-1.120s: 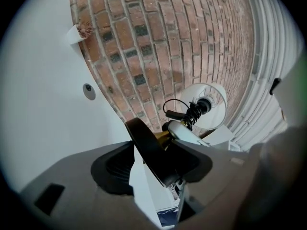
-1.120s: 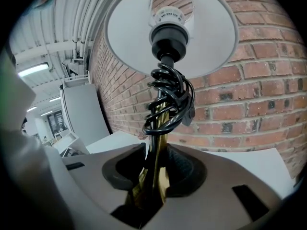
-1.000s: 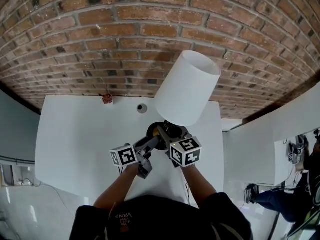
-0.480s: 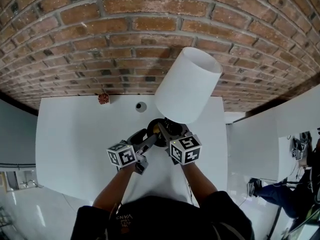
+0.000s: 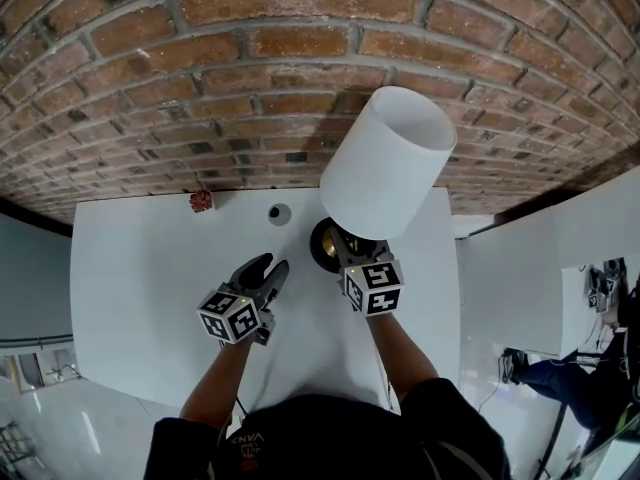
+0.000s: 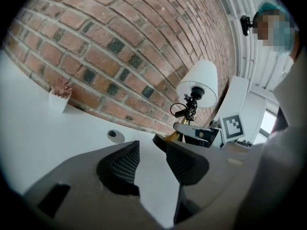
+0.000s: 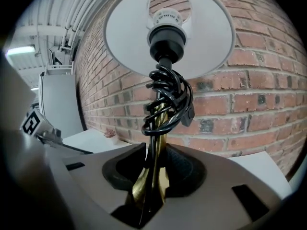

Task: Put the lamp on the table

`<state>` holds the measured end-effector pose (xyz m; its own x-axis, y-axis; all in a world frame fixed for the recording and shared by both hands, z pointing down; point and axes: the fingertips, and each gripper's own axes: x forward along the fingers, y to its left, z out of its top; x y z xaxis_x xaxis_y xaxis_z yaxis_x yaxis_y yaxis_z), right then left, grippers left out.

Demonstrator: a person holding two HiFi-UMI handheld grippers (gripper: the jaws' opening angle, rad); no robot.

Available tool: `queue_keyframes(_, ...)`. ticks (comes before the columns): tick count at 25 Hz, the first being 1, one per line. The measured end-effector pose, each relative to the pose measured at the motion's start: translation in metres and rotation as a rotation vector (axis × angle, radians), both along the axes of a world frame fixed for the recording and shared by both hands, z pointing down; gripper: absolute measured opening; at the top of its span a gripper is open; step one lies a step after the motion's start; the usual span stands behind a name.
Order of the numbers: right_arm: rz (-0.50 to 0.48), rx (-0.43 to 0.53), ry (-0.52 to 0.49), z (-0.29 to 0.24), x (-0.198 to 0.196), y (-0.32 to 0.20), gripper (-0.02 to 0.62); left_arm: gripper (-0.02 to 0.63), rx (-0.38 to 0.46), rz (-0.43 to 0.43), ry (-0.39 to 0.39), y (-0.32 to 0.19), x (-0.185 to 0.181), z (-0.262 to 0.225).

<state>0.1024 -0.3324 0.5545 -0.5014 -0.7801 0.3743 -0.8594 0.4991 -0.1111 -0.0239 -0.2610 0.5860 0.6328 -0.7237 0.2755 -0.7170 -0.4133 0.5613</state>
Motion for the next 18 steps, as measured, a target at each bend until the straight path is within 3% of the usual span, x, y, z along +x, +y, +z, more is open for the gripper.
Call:
queue_keyframes(7, 0.052, 0.022, 0.02, 0.013, 0.01, -0.021, 0.118, 0.011, 0.15, 0.053, -0.232, -0.023, -0.012, -0.022)
queue_keyframes(12, 0.064, 0.052, 0.047, 0.021, 0.012, -0.034, 0.117, 0.004, 0.177, 0.071, -0.374, -0.033, -0.011, -0.027)
queue_keyframes(18, 0.085, 0.066, 0.068, 0.031, 0.014, -0.044, 0.116, 0.004, 0.187, 0.067, -0.421, -0.036, -0.012, -0.028)
